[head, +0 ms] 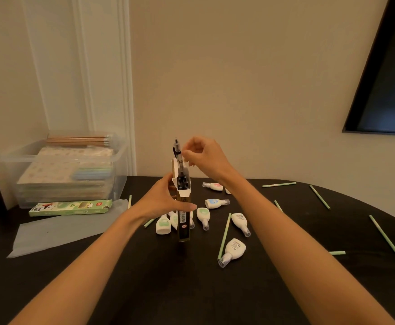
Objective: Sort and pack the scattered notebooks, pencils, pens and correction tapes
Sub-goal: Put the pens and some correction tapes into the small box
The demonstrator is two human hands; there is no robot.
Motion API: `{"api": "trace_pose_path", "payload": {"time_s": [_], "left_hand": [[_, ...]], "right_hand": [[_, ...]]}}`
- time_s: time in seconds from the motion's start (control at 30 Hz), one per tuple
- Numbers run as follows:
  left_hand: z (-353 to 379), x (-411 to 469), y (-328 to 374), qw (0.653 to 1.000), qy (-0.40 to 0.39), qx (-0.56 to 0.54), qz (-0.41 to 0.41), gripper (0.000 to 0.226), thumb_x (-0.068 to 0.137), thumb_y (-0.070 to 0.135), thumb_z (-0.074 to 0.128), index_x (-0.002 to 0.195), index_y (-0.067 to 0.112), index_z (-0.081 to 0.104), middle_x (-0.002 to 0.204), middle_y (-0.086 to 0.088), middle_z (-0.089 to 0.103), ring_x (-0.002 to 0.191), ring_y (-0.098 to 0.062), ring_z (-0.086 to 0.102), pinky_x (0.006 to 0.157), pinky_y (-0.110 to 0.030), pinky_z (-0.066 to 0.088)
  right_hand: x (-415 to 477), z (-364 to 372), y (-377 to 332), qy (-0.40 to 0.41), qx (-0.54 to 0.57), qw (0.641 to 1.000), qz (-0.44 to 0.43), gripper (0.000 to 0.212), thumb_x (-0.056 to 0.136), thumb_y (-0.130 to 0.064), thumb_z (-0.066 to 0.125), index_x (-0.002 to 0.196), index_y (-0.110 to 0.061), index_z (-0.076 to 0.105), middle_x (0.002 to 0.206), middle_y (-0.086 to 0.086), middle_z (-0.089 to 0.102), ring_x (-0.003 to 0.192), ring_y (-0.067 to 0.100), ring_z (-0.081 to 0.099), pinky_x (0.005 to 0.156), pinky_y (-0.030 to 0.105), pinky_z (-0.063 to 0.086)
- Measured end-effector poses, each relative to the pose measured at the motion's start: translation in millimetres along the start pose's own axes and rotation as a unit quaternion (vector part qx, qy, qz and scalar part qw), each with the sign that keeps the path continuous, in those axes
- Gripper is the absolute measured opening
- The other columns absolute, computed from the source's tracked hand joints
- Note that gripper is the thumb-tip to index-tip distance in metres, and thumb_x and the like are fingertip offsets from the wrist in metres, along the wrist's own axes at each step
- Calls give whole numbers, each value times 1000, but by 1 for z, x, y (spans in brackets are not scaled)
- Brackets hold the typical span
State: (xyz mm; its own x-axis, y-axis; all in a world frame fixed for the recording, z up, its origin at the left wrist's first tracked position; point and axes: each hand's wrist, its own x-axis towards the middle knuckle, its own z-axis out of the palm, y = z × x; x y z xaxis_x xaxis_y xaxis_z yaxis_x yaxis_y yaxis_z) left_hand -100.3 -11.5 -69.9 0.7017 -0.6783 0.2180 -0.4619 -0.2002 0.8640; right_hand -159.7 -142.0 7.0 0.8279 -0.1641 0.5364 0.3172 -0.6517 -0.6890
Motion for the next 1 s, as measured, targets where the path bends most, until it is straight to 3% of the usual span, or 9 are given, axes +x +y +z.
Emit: {"api": "trace_pose_path", "payload": {"time_s": [0.13,0.23,0.33,0.5,0.67,0.9,1.0], "left_hand": [[1,1,3,1000,-16,12,0,81,58,30,86,127,24,43,118,6,57,108,-11,54,89,-25,43],[3,1,3,1000,-23,13,-1,76,58,31,86,122,27,46,116,7,57,108,-11,53,86,-23,43],[4,1,5,1000,-30,8,-2,73,58,31,86,120,27,47,116,7,58,108,-12,54,93,-33,45],[5,-1,6,999,-49,-1,-8,74,61,27,85,123,27,45,118,5,58,112,-15,53,96,-35,44],[7,-3,2,997,-39,-59,-10,61,66,19,81,117,28,50,113,4,64,112,-17,56,103,-46,39],[8,1,7,998,-62,-30,-15,72,65,21,82,127,23,46,114,5,63,111,-15,55,99,-39,43],[10,1,7,997,-74,-26,-17,72,65,20,81,128,22,45,112,4,64,108,-15,58,94,-36,47]], "right_hand": [[-2,-5,-1,-3,54,998,12,15,87,-5,52,97,-15,57,83,2,58,69,11,55,61,20,47],[-3,-8,-4,-17,14,1000,-19,9,88,-11,57,84,-18,61,77,0,60,68,11,55,64,23,48],[-5,-7,0,-26,-32,999,-31,8,87,-10,60,80,-11,64,76,0,61,72,14,56,71,31,49],[-10,-9,10,-25,-31,999,6,4,86,-11,63,83,-10,66,80,-2,62,76,9,55,69,16,45],[-16,-12,18,-29,32,998,55,8,86,-11,61,80,-13,65,77,-1,64,73,9,59,75,23,49],[-17,-9,23,-60,-107,992,16,7,84,-17,66,90,-14,62,75,-6,55,65,2,49,58,10,40],[-15,-8,22,-64,-165,984,5,11,85,-18,65,84,-7,67,81,2,58,67,4,46,61,16,39]]}}
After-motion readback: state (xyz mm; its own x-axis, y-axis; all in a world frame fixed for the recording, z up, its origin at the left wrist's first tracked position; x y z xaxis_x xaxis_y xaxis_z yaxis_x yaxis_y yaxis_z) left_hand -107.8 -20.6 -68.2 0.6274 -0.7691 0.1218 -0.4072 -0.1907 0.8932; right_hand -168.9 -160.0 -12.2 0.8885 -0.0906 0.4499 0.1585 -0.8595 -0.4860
